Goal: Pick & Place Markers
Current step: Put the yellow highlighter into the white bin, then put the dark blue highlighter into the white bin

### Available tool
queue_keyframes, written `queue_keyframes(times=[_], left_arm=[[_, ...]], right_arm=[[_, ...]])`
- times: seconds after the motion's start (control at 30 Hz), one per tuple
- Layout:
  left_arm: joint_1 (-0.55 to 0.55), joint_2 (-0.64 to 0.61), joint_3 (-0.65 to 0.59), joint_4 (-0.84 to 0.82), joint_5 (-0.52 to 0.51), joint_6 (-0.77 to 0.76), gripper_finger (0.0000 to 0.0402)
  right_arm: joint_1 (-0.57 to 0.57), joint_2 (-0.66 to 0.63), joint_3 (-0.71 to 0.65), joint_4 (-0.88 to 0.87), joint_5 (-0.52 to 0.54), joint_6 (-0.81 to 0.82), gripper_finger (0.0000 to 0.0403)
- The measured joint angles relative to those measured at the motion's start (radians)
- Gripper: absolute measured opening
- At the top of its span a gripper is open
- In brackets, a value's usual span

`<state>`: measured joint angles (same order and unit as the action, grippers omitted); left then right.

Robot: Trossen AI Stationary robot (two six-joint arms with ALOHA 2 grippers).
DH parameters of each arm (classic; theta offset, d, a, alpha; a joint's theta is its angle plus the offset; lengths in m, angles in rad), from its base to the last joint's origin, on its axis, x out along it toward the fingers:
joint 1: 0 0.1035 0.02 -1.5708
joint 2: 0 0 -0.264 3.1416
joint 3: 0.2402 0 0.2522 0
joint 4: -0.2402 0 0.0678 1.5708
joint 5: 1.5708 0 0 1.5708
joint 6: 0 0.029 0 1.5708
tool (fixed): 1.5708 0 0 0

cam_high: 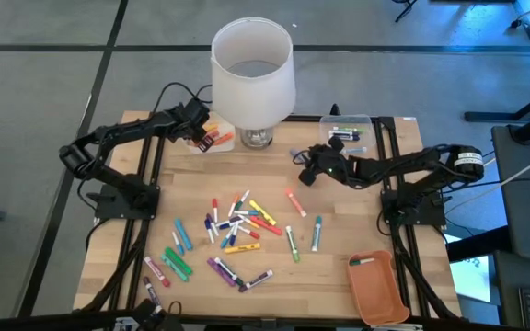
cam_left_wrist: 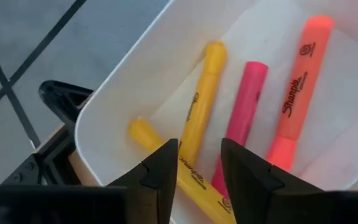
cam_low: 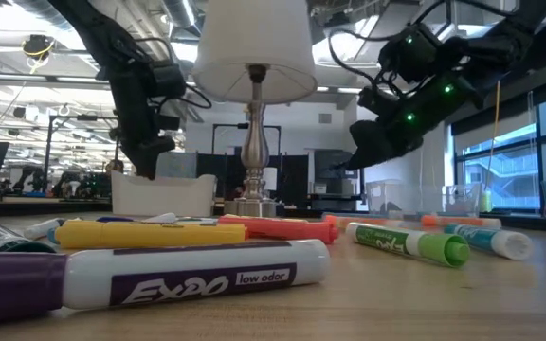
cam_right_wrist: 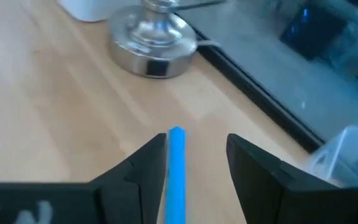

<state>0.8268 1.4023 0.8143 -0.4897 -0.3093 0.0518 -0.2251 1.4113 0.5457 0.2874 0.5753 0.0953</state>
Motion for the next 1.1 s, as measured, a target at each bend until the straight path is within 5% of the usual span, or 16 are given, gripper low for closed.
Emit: queue_keyframes(times=[0.23,0.5,0.73,1.1], left_arm=[[-0.053,-0.063,0.000,-0.067,-0.006,-0.051,0.0127],[-0.194,-0.181,-0.099,-0.034,-0.071,-0.162,0.0127],[-0.288,-0.267,-0.225,0.093,-0.075,-0.206,0.0127],[-0.417,-0.369,-0.234,0.090,-0.100,-0.224,0.0127]], right_arm=[[-0.185,0.000,0.036,-0.263,-0.287,0.206,0.0168],[-0.246,0.002,0.155,-0.425,-0.420,0.136,0.0168],[-0.245,0.079,0.233,-0.474,-0.419,0.054,0.0168],[-0.245,0.245,0.242,-0.472,-0.423,0.077,0.0168]])
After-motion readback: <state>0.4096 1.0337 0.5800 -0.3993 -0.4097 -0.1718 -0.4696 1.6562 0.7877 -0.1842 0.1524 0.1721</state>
